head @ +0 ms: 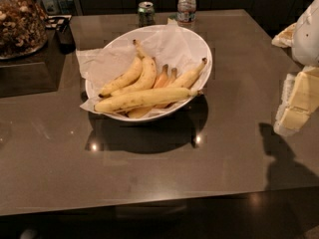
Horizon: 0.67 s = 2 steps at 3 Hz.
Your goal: Pick banana from white bowl
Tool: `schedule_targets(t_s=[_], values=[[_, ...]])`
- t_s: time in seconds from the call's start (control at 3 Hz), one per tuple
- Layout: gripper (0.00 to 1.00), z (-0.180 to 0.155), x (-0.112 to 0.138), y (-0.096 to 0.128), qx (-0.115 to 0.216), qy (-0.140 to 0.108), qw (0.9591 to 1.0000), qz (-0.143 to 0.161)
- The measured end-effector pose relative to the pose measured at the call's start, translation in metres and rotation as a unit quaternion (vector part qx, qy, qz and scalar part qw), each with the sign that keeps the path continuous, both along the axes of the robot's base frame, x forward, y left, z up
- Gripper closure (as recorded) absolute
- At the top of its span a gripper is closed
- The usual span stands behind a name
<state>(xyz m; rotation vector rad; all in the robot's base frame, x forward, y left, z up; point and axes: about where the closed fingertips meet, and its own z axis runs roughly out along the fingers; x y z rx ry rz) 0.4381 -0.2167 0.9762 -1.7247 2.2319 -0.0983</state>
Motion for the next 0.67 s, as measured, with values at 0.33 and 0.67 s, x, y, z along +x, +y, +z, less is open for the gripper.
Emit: schedule_targets(t_s=[0.33,0.67], values=[[0.0,0.001,0.0,0.001,0.002,-0.002,1.0,0.001],[0.0,0.004,0.001,0.017,0.038,-0.002,0.9992,0.014]])
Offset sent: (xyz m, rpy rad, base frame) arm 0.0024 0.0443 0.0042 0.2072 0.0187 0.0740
